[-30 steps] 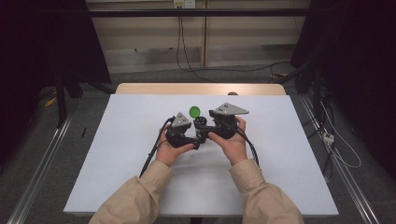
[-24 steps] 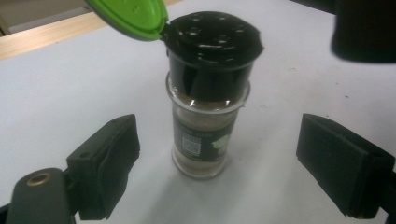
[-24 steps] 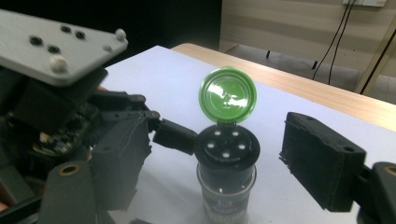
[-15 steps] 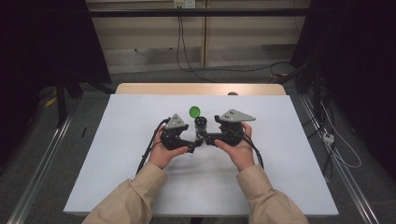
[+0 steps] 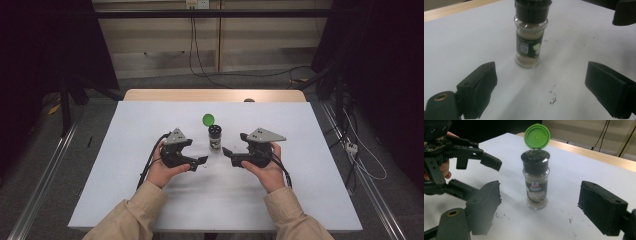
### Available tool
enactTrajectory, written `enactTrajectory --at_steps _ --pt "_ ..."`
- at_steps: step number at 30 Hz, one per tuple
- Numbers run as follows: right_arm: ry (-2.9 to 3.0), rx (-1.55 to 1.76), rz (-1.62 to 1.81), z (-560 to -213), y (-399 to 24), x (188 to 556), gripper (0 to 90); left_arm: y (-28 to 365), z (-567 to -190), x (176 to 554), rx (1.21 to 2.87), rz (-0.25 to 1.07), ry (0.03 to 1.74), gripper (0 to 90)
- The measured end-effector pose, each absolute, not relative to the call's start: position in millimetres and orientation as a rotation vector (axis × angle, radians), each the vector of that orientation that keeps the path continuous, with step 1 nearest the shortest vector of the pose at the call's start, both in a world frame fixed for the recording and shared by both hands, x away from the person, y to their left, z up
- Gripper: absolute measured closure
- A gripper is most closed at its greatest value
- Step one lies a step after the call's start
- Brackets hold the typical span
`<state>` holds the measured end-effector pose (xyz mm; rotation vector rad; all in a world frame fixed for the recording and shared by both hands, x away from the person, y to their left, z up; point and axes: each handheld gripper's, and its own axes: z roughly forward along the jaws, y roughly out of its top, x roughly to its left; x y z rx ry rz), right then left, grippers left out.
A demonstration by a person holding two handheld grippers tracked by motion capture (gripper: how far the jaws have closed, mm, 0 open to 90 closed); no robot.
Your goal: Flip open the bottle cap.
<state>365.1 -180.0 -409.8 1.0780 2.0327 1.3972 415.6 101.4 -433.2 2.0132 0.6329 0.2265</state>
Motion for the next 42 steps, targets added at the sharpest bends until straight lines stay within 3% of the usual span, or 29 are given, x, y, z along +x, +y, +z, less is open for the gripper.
enactTrajectory --at_steps 42 --pt "1.978 1.146 1.364 -442.0 -244.2 310.9 16.2 194.4 -439.6 379.4 1.989 0.28 0.71 8.1"
